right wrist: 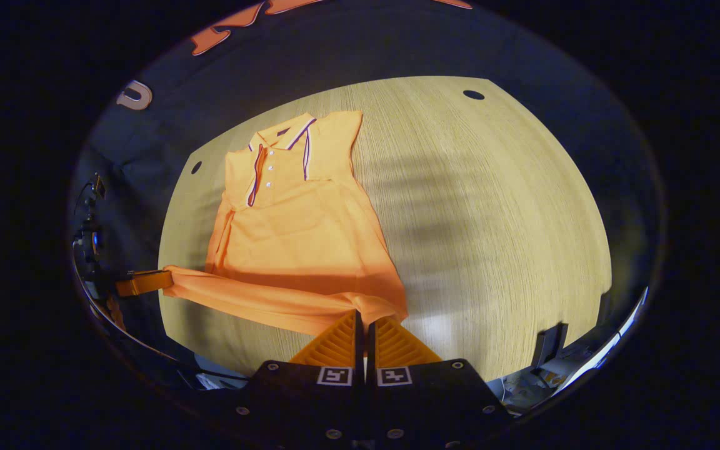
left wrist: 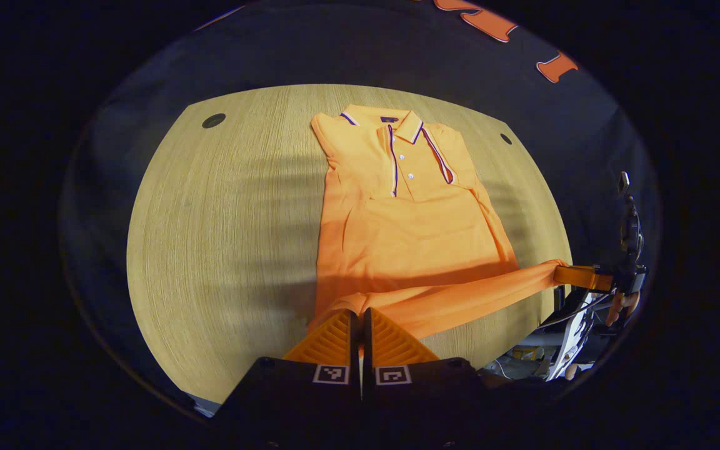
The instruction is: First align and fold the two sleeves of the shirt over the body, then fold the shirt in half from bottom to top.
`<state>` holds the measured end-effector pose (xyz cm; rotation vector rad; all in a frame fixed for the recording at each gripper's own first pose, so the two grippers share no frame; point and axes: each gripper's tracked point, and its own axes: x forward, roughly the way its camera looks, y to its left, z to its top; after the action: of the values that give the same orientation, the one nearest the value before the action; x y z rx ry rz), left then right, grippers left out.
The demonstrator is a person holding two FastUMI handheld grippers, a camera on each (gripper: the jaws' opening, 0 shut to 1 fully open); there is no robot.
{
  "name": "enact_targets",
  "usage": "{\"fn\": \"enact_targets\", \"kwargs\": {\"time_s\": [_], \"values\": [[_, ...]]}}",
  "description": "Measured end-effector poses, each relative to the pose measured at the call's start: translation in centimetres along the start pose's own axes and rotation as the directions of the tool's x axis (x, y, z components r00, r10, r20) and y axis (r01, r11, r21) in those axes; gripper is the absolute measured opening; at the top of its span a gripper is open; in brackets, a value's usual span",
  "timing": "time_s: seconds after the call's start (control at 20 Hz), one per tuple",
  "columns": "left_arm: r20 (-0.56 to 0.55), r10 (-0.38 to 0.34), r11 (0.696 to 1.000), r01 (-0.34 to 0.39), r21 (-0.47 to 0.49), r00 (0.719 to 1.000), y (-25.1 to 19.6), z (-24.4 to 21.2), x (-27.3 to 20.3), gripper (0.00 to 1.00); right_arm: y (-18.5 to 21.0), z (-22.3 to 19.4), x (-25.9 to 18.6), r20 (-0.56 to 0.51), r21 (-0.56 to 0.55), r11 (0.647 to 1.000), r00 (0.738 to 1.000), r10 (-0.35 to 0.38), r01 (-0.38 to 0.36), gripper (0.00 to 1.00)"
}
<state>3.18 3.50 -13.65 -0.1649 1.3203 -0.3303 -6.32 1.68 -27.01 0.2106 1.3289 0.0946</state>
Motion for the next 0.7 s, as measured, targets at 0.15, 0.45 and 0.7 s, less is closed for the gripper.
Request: {"fn": "enact_targets", "kwargs": {"time_s": [0.15, 0.45, 0.7], "values": [[0.009, 0.02, 1.0, -0.019, -0.006, 1.0, 0.1, 2.3, 0.3, 0.01, 0.0, 2.4, 0.8, -0.011, -0.04, 0.999, 1.0, 0.019, -0.019, 0.0], [0.04, 0.07, 0.997, -0.069, -0.02, 0.997, 1.0, 8.8, 1.1, 0.01, 0.2, 9.8, 2.3, 0.015, -0.086, 0.995, 0.999, 0.052, -0.051, 0.0], [0.052, 0.117, 0.993, -0.117, -0.008, 0.992, 1.8, 14.0, 2.4, 0.01, 0.7, 16.1, 3.9, 0.028, -0.113, 0.991, 0.997, 0.07, -0.067, 0.0]]}}
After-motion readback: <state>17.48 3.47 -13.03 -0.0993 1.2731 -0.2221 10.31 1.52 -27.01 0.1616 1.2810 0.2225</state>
